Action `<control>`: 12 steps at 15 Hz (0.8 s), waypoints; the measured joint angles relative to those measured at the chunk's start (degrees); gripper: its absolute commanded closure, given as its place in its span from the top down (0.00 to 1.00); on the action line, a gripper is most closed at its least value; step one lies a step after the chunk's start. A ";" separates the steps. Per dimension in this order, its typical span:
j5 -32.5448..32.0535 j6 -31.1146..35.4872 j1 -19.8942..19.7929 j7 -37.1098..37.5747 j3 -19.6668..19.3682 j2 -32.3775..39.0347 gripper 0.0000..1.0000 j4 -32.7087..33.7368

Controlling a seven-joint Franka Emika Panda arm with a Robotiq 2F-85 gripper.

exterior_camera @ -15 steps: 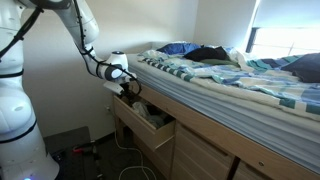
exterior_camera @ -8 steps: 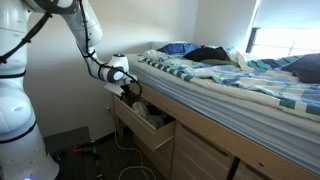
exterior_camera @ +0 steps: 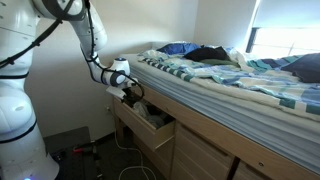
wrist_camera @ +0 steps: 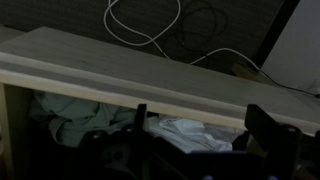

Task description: Open the drawer on the left

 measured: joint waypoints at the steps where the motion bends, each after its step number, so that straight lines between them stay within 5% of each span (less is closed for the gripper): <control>1: -1.50 0.69 0.80 1.06 -1.06 1.04 1.00 0.86; 6: -6.15 1.82 7.00 6.94 -8.11 6.20 1.00 6.15; 12: -6.01 1.82 7.76 7.45 -7.32 9.94 1.00 9.38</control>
